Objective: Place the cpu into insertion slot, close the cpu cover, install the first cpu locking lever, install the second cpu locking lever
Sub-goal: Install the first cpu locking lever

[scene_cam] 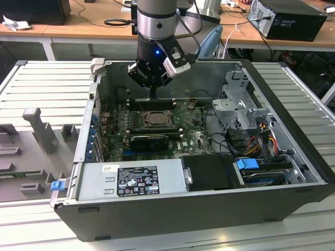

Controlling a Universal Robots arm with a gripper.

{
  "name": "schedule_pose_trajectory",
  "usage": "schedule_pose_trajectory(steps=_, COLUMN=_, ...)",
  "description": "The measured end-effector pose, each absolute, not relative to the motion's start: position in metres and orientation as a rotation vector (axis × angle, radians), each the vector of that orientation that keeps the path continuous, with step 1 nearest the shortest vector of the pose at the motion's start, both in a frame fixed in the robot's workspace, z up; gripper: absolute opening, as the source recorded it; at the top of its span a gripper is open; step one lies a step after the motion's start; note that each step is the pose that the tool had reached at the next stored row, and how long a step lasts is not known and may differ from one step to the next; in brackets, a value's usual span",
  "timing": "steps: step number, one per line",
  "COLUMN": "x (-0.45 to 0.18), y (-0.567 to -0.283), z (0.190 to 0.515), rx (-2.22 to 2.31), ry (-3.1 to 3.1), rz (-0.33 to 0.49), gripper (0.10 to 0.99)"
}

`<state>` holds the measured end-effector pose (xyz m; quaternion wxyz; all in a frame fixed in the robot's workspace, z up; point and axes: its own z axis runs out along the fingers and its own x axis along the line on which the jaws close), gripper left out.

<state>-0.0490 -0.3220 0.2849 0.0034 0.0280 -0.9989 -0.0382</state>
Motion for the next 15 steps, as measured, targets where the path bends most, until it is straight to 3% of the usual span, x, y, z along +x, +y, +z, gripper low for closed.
schedule_pose_trajectory(steps=15, x=-0.0537, y=-0.322, z=0.2849, rx=0.088, ry=-3.131, rz=-0.12, gripper=0.106)
